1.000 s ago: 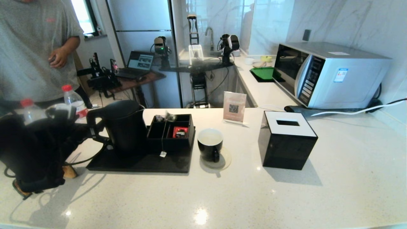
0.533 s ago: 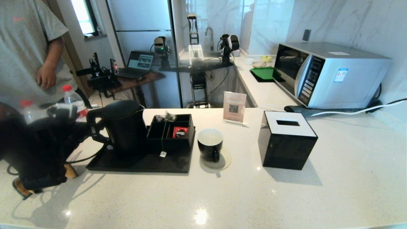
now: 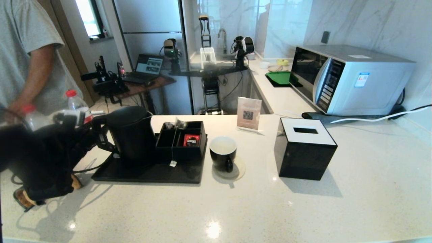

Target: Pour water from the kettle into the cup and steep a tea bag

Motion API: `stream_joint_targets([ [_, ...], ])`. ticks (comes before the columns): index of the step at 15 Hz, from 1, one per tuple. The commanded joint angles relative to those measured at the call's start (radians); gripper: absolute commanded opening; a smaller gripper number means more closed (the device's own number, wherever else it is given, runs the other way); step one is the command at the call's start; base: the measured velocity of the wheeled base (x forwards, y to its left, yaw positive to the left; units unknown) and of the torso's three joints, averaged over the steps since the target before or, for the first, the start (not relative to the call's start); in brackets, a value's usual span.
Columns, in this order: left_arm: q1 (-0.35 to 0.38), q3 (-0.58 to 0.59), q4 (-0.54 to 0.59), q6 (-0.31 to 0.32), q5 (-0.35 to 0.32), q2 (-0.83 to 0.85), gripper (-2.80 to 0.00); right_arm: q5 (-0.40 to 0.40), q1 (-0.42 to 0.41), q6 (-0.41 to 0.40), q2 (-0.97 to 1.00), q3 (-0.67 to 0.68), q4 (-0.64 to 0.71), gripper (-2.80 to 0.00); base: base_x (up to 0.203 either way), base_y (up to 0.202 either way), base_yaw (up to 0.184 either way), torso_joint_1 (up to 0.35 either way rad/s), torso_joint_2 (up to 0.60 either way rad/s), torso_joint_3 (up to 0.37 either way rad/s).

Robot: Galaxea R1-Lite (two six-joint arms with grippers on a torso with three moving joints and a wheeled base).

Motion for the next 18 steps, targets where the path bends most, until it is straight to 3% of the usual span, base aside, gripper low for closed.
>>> stream_joint_targets([
  [1,-0.001,-0.001,-0.048,0.001,0.0,0.005,-2.8,0.0,0.0,-0.001,0.0,0.0,0.0,-2.8,0.0,0.0,0.0,0.0,0.0,0.0],
  [18,0.029,0.036,-0.048,-0.033,0.029,-0.123,-2.8,0.0,0.0,-0.001,0.0,0.0,0.0,-2.8,0.0,0.0,0.0,0.0,0.0,0.0],
])
